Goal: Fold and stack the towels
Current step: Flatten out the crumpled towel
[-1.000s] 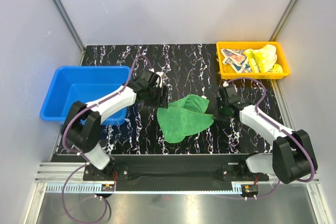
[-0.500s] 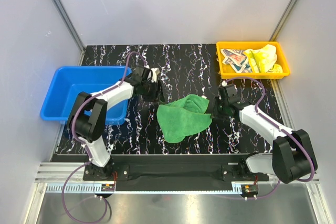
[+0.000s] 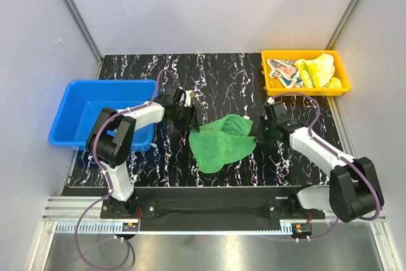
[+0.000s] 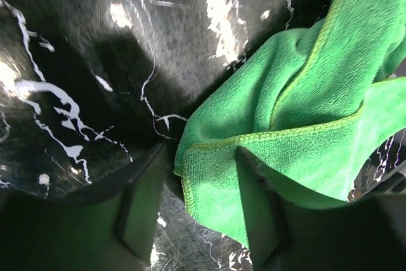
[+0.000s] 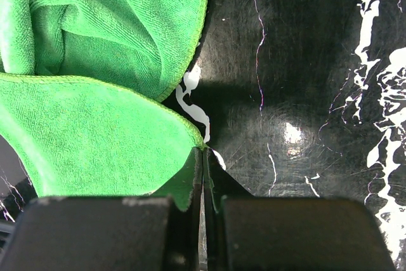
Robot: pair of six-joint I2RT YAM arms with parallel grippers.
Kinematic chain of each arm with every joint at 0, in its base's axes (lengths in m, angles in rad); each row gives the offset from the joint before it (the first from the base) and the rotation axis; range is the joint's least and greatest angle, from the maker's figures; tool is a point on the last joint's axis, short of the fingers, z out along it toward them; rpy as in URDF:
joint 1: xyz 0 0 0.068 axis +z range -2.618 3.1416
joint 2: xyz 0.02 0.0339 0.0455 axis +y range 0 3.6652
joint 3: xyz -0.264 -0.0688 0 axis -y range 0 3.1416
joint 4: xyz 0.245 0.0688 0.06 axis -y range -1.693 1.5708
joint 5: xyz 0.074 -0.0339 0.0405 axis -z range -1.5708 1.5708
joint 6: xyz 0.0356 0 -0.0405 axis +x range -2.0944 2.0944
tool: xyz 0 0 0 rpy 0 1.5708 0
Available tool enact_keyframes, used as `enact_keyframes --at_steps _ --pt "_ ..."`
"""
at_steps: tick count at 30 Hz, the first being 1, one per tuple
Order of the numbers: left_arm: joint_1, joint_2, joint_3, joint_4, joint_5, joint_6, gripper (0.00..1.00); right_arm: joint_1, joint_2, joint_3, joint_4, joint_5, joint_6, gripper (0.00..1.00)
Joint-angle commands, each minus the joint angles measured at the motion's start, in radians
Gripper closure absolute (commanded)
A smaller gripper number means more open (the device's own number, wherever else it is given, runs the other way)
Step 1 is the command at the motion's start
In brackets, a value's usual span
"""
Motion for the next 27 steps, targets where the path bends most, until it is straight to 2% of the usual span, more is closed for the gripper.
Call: enact_keyframes --at_steps 1,3,5,7,14,15,17,20,21,27 --pt "0.001 -0.011 -0.021 0.07 0.021 -0.015 0.51 0.001 -0.031 0.015 0.016 -0.012 -0.02 1.0" --pt "0.001 -0.017 -0.02 0.072 0.024 -0.016 0.57 0.001 -0.034 0.012 0.015 -0.012 -0.02 1.0" --pt "0.003 -0.028 -0.018 0.075 0.03 -0.018 0.71 0.0 -0.037 0.01 0.018 -0.012 -0.016 1.0" --pt "0.001 -0.036 -0.017 0.073 0.047 -0.016 0.75 0.001 -0.035 0.009 0.019 -0.012 -0.017 1.0" --pt "0.001 -0.053 -0.012 0.061 0.041 -0.018 0.74 0.001 -0.032 0.009 0.018 -0.013 -0.016 1.0" --pt "0.001 -0.048 -0.006 0.055 0.04 -0.019 0.71 0.0 -0.031 0.012 0.019 -0.012 -0.017 1.0" --pt "0.001 -0.043 -0.003 0.05 0.035 -0.018 0.57 0.0 -0.029 0.013 0.016 -0.015 -0.017 1.0" --pt "0.001 -0.04 -0.001 0.055 0.021 -0.019 0.59 0.001 -0.029 0.015 0.016 -0.017 -0.016 1.0" --pt "0.001 -0.04 0.0 0.058 0.018 -0.021 0.64 0.0 -0.029 0.016 0.015 -0.017 -0.017 1.0" --pt "0.001 -0.027 0.013 0.059 0.023 -0.028 0.74 -0.002 -0.021 0.019 0.015 -0.02 -0.017 1.0"
